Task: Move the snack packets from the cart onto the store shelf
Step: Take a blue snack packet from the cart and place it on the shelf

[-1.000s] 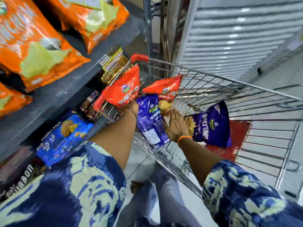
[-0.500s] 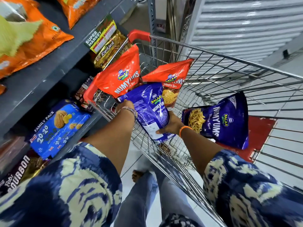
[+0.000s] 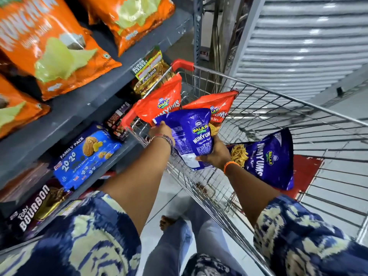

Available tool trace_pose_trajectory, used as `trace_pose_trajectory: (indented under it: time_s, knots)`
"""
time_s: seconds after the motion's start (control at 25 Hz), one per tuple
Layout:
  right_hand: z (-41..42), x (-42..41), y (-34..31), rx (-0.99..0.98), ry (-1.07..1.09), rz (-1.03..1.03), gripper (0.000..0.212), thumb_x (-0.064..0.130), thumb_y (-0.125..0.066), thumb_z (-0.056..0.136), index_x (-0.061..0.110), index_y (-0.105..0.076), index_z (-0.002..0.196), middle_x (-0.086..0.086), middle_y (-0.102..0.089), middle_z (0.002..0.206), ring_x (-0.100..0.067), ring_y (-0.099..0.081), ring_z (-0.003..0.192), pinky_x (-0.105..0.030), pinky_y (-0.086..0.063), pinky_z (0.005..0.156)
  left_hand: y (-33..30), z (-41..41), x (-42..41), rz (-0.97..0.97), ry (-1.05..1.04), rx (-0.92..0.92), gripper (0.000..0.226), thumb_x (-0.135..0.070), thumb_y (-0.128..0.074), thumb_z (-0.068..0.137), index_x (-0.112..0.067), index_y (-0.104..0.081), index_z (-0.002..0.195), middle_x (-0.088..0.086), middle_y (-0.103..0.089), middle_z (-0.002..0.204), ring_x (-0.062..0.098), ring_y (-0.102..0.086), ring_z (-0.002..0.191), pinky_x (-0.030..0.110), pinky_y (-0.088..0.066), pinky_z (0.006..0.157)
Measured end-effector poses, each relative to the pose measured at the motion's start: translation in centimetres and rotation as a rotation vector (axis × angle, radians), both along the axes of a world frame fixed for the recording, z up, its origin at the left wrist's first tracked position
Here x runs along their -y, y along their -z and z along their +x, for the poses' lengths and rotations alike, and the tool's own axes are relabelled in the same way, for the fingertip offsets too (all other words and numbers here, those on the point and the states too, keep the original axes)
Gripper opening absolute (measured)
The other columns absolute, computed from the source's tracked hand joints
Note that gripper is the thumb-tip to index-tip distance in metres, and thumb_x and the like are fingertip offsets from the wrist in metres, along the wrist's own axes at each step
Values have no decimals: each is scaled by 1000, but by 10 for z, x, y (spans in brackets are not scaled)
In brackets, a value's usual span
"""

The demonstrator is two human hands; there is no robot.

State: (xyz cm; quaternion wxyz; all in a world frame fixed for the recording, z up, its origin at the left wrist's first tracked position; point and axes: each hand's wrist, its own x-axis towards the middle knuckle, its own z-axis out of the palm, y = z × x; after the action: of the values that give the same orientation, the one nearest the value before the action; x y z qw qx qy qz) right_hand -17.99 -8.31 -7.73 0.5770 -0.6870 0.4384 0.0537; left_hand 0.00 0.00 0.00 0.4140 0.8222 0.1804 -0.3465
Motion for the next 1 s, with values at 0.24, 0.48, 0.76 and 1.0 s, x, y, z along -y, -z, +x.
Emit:
trace_pose_trajectory:
  time_s: [0.24, 0.48, 0.76, 1.0]
  knots:
    - [19, -4, -85, 276, 120, -18, 87, 18, -97, 55, 14, -52, 129, -5, -71, 122, -29, -67, 113, -46, -53, 100, -112, 19, -10, -399, -148, 190, 32, -20, -62, 97, 11, -62, 105, 29, -64, 89, 29, -60, 85, 44, -52, 77]
    - [69, 9, -199, 573, -5, 72, 56, -11, -81, 69, -4, -59, 120, -3, -76, 108, -11, -71, 96, -29, -56, 85, -254, 58, -58, -846, 83, 266, 24, -34, -63, 95, -20, -64, 76, -3, -69, 71, 10, -62, 59, 18, -49, 53]
    - [142, 5, -351, 849, -292, 220, 80, 0, -85, 64, -8, -48, 134, -22, -62, 128, -32, -59, 116, -39, -56, 95, -297, 75, -121, -708, 139, -148, 54, -62, -47, 92, -14, -68, 105, 13, -66, 104, 29, -63, 92, 42, -51, 90]
    - [196, -17, -461, 1061, -563, 373, 58, 17, -86, 71, 10, -63, 124, -4, -73, 118, -17, -69, 109, -30, -54, 93, -354, 70, -155, -1204, 99, -398, 82, -68, -54, 72, -5, -68, 123, 25, -60, 132, 39, -72, 93, 45, -62, 71]
